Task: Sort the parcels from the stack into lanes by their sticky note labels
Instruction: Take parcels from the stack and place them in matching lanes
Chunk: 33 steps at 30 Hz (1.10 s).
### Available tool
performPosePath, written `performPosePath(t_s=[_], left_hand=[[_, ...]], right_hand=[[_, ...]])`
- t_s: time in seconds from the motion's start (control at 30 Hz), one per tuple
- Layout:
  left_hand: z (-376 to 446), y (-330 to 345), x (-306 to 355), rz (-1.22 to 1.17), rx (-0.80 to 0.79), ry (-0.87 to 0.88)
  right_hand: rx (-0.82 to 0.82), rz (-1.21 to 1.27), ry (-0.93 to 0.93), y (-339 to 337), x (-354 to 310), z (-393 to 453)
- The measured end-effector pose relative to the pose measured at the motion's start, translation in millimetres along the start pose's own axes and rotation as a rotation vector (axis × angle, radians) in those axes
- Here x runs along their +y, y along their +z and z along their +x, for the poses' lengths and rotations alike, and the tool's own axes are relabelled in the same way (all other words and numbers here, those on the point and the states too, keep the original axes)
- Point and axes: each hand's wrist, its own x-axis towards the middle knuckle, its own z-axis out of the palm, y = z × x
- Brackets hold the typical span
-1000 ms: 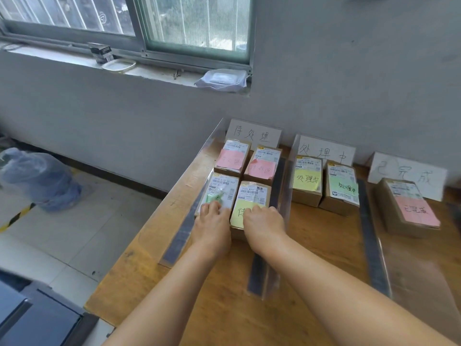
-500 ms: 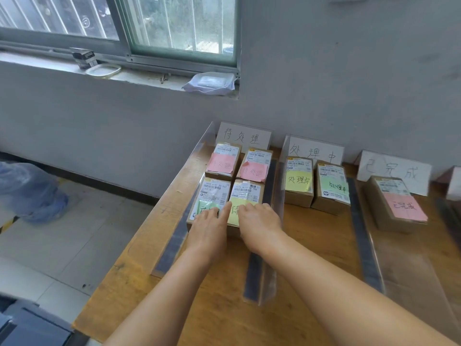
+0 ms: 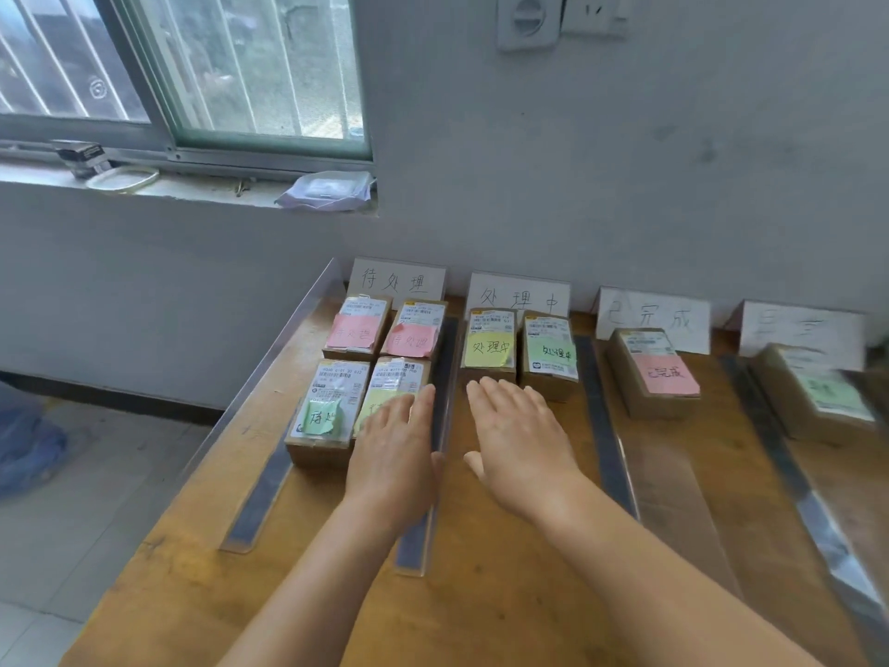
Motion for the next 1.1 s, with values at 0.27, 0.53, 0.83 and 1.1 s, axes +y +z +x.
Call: performPosePath(t_s=[0.27, 0.53, 0.83, 1.1], left_hand=[[-48, 2, 116, 0.042, 0.0, 0.118], [-118, 27, 245, 0.033, -0.04, 0.308], [-196, 70, 380, -0.084, -0.096, 0.463], [-233, 92, 475, -0.127, -0.147, 0.664]], right_hand=[[0.084, 0.051, 0.121, -19, 86, -108], [0.153, 0.054, 0.28, -30, 172, -244], [0.182, 0.037, 0.482, -36, 259, -399], [0.204, 0.048, 0.664, -37, 315, -486]])
